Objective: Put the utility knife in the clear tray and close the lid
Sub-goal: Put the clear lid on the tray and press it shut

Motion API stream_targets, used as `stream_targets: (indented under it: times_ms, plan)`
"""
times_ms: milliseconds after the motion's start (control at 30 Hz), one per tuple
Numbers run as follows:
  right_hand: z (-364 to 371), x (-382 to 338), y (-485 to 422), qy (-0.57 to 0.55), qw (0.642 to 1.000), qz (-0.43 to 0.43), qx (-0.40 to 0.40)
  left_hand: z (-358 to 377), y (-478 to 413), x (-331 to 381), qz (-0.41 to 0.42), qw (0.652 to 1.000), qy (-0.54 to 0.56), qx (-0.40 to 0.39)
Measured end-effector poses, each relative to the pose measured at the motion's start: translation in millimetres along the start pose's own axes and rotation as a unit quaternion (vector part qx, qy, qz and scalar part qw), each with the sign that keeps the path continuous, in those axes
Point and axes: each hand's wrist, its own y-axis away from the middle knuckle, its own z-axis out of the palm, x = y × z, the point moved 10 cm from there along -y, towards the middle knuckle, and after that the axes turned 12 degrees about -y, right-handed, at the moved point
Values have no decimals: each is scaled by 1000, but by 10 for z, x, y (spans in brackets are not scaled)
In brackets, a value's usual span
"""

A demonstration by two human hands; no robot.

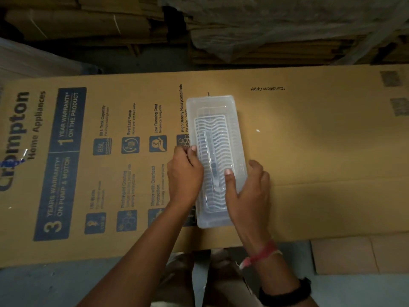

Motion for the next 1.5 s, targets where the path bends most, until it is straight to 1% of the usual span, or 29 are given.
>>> stream_targets:
  times_ms: [100,200,300,433,567,667,767,833,900,1000,1100,1200,1333,1500]
  plan:
    - [32,215,53,-57,997,45,-15,21,91,-7,18,999,-14,31]
    - [85,273,41,-105,992,60,-27,40,95,7,31,998,-24,40]
    - [117,287,-18,-128,988,72,-40,27,50,54,38,998,-31,44]
    - [110,308,-207,-150,982,95,-61,11,-50,88,45,998,-25,34]
    - [153,132,-674,-211,966,124,-88,-9,-84,104,28,999,10,16]
    - [254,-105,-1146,-227,963,126,-76,-36,-207,118,4,1000,23,6]
    - [430,-239,-1478,-246,955,151,-75,-46,-402,176,-22,999,27,1]
    - [548,-245,-1586,-270,945,172,-71,-40,-552,215,-47,998,31,7]
    - [612,-200,-1614,-297,935,188,-50,-13,-700,246,-72,996,44,15]
    - [664,-121,-1607,-313,931,186,-15,50,-873,247,-106,992,62,19]
    - [703,-76,-1594,-318,932,174,0,127,-943,238,-103,992,69,20]
    - [733,-45,-1605,-322,932,166,-2,152,-956,240,-87,994,61,27]
    - [783,-12,-1638,-351,920,171,-17,145,-980,269,-79,994,66,34]
    - [764,-33,-1620,-369,912,180,-18,132,-948,250,-95,991,80,47]
